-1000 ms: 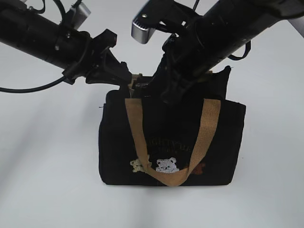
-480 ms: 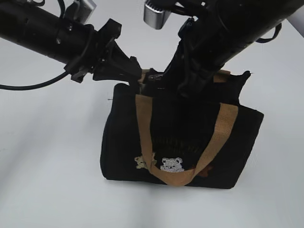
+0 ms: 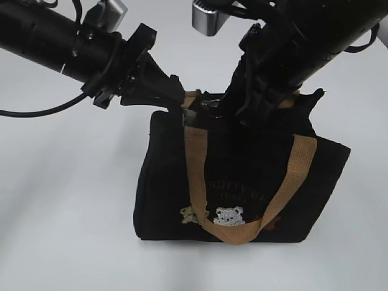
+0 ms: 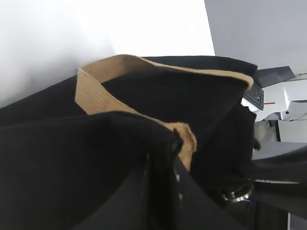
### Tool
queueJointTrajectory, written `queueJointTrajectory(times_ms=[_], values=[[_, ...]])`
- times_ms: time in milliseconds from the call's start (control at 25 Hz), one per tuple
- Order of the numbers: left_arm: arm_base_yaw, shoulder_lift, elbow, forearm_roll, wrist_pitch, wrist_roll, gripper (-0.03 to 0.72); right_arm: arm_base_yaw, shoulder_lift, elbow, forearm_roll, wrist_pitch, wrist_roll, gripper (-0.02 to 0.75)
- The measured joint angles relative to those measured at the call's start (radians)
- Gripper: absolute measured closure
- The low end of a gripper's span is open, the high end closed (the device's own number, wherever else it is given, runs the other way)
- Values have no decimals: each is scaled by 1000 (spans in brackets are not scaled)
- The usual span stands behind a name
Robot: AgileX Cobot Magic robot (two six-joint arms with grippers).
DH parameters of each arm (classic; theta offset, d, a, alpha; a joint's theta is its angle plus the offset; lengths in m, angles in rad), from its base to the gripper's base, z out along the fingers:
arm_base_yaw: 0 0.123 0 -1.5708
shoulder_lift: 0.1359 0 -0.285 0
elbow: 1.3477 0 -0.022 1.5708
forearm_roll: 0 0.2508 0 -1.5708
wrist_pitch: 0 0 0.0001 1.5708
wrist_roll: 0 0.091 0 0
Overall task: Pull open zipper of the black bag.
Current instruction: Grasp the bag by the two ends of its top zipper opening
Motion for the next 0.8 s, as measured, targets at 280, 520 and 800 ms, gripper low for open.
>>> queueJointTrajectory(times_ms=[280,520,800], values=[[37,1,1,93,-42,-21,659,-4,-48,-2,-147,116,118,731],[44,0,1,113,-53,-26,660,-15,-114,-1,-229,200,183,736],[44,0,1,122,-73,-30,662,-183,-156,-3,-281,319,310,736]])
